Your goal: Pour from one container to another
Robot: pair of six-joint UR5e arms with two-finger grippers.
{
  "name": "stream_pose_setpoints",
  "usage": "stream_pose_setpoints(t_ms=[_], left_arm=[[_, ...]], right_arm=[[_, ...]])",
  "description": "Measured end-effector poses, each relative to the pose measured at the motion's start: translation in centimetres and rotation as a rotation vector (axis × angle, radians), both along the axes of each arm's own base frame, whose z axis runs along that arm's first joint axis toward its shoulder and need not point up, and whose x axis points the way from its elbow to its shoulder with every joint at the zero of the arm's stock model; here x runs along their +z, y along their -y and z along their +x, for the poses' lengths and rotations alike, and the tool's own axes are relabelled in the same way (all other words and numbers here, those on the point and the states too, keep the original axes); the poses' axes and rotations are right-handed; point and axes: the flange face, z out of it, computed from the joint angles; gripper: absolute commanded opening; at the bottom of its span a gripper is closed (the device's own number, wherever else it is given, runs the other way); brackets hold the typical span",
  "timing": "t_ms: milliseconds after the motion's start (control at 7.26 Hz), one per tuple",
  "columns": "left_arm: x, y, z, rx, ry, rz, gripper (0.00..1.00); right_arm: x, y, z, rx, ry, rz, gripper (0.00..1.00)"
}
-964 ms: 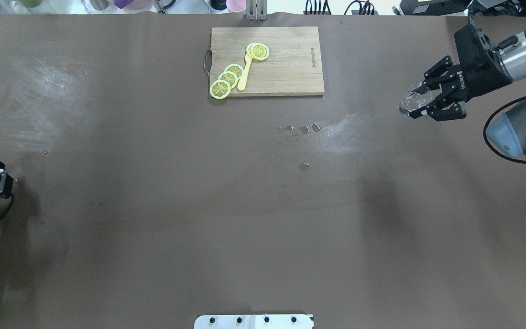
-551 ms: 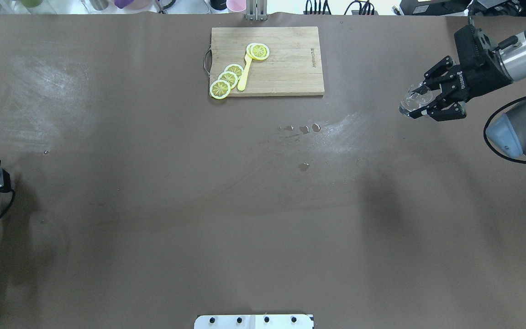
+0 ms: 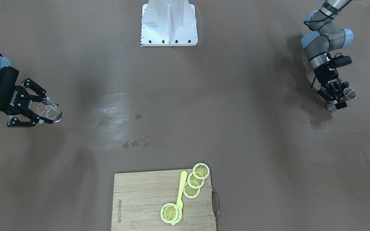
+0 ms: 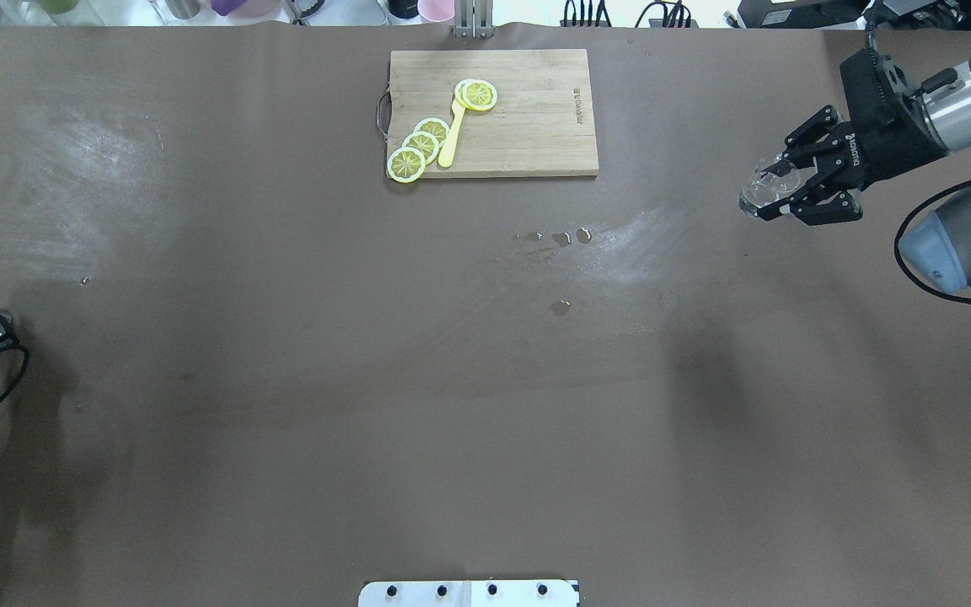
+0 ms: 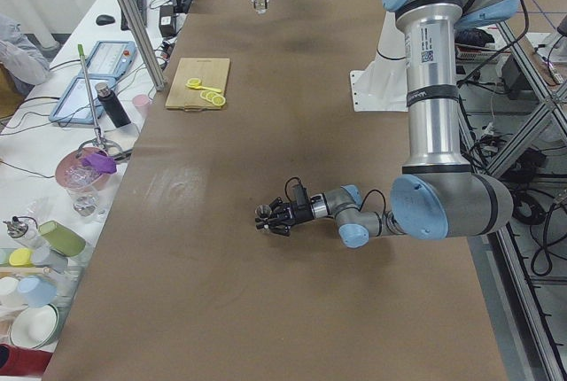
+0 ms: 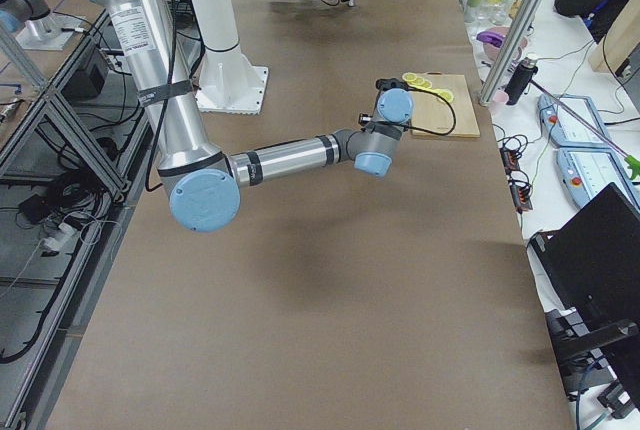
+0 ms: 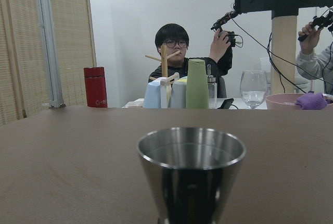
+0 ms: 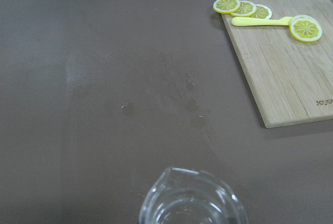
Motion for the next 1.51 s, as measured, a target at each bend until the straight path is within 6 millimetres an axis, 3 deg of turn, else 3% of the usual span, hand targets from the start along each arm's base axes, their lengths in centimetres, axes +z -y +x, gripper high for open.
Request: stream_pose_setpoints(t_ms=[275,413,964,1240,1515], left_arm=[[-2.7,0.3,0.8,0.019,-0.045,0.034,0.00],[-5.5,0.6,1.9,0.034,-0.111,0.071,0.00],[-20.3,2.5,9.3,0.193,-0.174,0.201,0.00],[-28.0,3.4,13.0,0.255,-0.113,0.275,0.00],[-34.2,5.0,16.1,0.289,-0.067,0.309,0.00]], right_arm=[[-0.4,0.1,-0.1,0.002,0.004,-0.008,0.00],[-0.5,0.1,-0.1,0.002,0.005,-0.012,0.00],[-1.0,0.0,-0.1,-0.002,0.011,-0.010,0.00],[-2.3,-0.1,-0.3,-0.005,0.023,-0.013,0.00],[-3.6,-0.2,-1.4,-0.015,0.033,-0.018,0.00]])
